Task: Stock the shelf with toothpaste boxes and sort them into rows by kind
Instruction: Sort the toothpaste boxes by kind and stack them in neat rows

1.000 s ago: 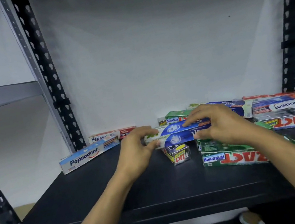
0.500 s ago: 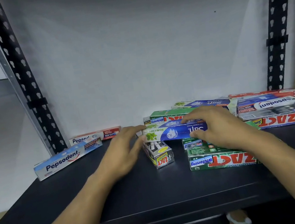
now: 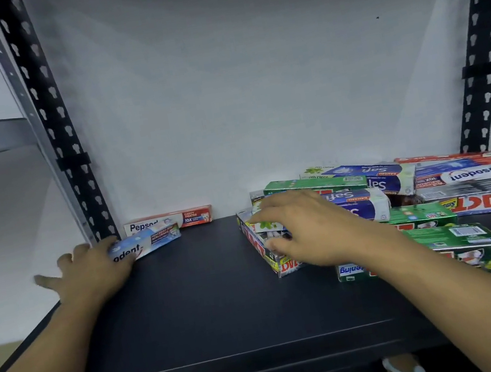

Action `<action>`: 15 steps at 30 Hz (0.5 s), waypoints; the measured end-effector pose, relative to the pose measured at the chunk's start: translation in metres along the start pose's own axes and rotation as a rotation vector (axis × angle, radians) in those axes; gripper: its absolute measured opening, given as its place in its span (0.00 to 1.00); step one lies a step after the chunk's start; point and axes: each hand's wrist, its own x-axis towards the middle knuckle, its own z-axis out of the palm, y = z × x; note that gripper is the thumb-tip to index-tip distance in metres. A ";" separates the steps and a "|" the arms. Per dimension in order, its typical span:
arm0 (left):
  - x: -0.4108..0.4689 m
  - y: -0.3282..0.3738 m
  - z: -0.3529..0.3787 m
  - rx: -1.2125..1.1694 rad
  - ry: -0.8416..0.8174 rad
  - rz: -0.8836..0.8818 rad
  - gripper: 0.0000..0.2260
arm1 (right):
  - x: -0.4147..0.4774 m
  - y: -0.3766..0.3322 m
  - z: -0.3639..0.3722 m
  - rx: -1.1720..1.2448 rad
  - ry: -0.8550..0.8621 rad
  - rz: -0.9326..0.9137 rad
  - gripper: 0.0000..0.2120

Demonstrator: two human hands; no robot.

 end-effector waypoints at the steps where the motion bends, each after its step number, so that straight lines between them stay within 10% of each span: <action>1: 0.000 0.000 0.000 -0.023 -0.025 -0.011 0.21 | 0.007 -0.006 0.002 0.008 -0.005 -0.011 0.22; 15: -0.018 0.019 -0.015 -0.425 0.037 0.228 0.18 | 0.078 -0.021 0.035 0.171 -0.018 0.015 0.28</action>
